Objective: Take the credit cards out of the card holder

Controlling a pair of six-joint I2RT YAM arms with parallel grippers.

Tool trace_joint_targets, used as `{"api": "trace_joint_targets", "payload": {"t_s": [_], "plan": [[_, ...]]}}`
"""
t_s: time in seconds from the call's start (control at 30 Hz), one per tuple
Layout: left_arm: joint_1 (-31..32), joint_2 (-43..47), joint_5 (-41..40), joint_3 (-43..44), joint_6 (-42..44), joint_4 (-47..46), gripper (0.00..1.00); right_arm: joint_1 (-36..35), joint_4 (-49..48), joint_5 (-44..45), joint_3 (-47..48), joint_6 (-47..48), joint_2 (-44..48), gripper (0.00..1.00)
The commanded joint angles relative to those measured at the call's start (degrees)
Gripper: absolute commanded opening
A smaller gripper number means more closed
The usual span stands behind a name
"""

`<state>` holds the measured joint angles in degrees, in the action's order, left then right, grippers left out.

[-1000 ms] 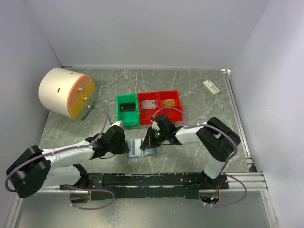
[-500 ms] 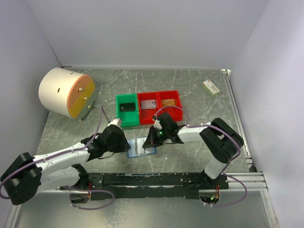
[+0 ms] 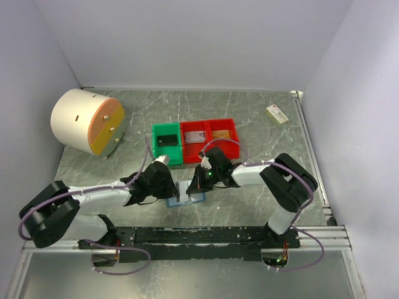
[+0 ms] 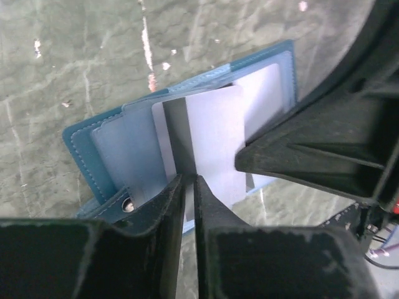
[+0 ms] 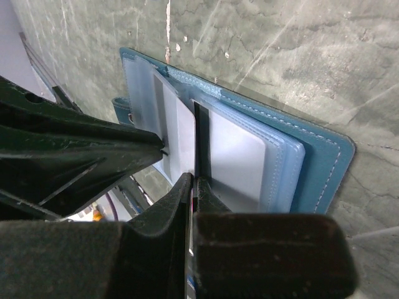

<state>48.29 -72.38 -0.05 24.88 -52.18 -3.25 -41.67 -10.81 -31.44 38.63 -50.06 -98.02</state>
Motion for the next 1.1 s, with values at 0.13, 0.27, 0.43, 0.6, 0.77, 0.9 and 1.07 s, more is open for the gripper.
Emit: {"api": "trace_joint_targets", "payload": {"t_s": [0.13, 0.27, 0.43, 0.6, 0.77, 0.9, 1.07], "plan": [[1.38, -0.98, -7.34, 3.96, -1.11, 10.36, 0.16, 0.45, 0.0, 0.99, 1.07, 0.24, -0.37, 0.0], [1.41, 0.03, -8.93, 4.04, -1.17, 13.08, 0.15, 0.42, -1.39, 0.25, 1.36, -0.05, 0.01, 0.0], [1.4, -0.4, -8.21, 4.03, -0.26, 12.27, 0.13, 0.41, -5.19, -1.65, 1.09, -2.12, -1.29, 0.1], [1.48, -2.2, -7.01, 4.19, 0.32, 10.96, 0.11, 0.3, -8.43, -2.53, 1.27, -4.09, -2.8, 0.15], [1.48, -2.34, -6.93, 3.95, 0.24, 10.83, 0.1, 0.14, -8.98, -2.77, 1.69, -4.08, -3.63, 0.16], [1.49, -1.83, -6.99, 3.57, 0.11, 10.54, 0.1, -0.21, -9.53, -3.71, 2.19, -4.08, -4.33, 0.15], [1.5, -1.23, -7.06, 3.08, -0.27, 10.42, 0.09, -0.34, -8.52, -3.51, 2.32, -3.41, -4.28, 0.06]]}}
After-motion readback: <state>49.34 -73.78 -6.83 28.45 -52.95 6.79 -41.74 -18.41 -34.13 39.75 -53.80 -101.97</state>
